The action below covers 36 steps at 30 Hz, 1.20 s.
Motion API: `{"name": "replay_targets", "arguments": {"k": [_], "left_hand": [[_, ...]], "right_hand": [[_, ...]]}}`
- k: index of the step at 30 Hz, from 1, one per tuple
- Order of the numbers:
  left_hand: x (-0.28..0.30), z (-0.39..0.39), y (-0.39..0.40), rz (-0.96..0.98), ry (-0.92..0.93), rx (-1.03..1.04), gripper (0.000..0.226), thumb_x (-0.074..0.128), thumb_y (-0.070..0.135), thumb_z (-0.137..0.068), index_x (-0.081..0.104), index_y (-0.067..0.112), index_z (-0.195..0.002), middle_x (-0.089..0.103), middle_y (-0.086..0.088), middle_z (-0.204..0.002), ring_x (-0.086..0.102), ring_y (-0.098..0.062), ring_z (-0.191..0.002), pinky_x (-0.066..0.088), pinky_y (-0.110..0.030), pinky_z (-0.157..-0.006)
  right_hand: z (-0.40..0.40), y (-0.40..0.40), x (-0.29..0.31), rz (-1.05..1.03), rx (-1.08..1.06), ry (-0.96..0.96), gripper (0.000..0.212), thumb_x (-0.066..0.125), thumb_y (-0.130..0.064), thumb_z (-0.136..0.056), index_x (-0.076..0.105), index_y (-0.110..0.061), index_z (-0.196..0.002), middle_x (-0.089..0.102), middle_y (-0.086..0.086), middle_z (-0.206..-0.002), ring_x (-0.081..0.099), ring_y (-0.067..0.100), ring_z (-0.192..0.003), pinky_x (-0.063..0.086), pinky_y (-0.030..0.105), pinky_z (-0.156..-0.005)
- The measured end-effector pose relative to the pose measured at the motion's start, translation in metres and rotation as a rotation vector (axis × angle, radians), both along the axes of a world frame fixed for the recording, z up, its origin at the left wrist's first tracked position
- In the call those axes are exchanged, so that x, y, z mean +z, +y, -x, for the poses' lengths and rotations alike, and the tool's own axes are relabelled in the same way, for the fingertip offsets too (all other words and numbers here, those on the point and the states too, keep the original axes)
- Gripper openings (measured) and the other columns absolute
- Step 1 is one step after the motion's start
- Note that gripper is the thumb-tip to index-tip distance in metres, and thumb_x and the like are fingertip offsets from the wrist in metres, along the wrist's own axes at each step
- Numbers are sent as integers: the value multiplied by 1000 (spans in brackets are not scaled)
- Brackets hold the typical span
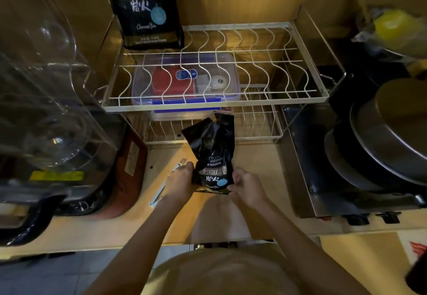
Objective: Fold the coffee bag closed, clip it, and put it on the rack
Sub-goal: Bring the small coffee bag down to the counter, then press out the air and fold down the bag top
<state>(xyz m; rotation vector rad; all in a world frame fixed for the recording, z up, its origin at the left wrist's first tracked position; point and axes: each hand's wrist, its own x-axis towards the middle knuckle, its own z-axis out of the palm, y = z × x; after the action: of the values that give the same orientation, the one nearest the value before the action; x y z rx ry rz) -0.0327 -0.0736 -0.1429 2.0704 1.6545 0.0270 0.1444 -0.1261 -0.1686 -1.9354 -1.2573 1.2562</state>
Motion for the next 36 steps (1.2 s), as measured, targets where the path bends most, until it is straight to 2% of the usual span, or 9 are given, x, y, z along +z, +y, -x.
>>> {"name": "replay_targets", "arguments": {"k": [5,9,12,16,20,24,29,32,36], "left_hand": [[-7,3,-17,-13,-78,21,39,70,25,-74,33,15,-79,65,-18,-89,60,-36,-84,38,-38,-60],[4,18,-5,219,-135,-28,31,75,21,-68,56,14,-92,67,-9,-101,62,-27,-96,46,-33,-73],[39,32,21,384,-71,9,62,74,14,-69,46,11,-124,54,-11,-127,52,-28,-114,44,-34,-92],[107,13,32,154,-166,-92,99,80,26,-62,19,19,-140,33,-8,-147,32,-25,-133,31,-40,-109],[121,-34,25,27,-264,-315,72,76,32,-68,41,28,-130,46,0,-139,43,-18,-126,37,-39,-106],[97,-50,16,-89,-319,-327,21,64,20,-80,68,14,-100,71,-6,-106,63,-22,-97,50,-39,-89],[85,-46,-3,-245,-458,-273,12,63,15,-81,72,11,-89,75,-5,-90,66,-12,-83,43,-11,-78],[85,-43,-13,-231,-531,-189,12,63,12,-81,72,10,-88,75,-6,-88,59,1,-79,37,3,-75],[88,-36,-24,-164,-629,-88,13,65,12,-79,72,10,-90,70,2,-85,61,-2,-81,47,-8,-72]], "right_hand": [[-6,-5,-9,-57,15,-45,40,56,6,-82,37,-24,-62,49,6,-71,61,11,-53,52,33,-60],[-8,-8,-15,-76,76,-75,42,53,4,-83,33,-27,-63,52,9,-71,67,34,-72,46,26,-59],[-8,-11,-21,-72,108,-101,43,51,0,-83,29,-31,-63,53,15,-68,62,42,-76,43,32,-59],[-9,-15,-21,-105,158,-169,37,52,-1,-82,30,-27,-67,51,19,-66,54,29,-64,37,30,-59],[-10,-20,-22,-137,162,-191,22,57,-5,-79,38,-15,-74,50,12,-68,46,21,-65,39,38,-61],[-9,-21,-28,-82,70,-117,30,56,6,-66,46,-22,-62,55,9,-69,49,17,-66,36,25,-57],[-1,-18,-38,-49,28,-122,22,57,3,-61,51,-18,-56,62,21,-67,60,32,-67,47,34,-61],[4,-23,-44,-77,-8,-158,23,52,-13,-60,38,-29,-52,54,11,-62,55,30,-63,39,36,-57],[3,-25,-48,-141,-18,-187,17,48,-11,-64,58,-9,-77,61,11,-75,54,24,-70,37,26,-62]]}}
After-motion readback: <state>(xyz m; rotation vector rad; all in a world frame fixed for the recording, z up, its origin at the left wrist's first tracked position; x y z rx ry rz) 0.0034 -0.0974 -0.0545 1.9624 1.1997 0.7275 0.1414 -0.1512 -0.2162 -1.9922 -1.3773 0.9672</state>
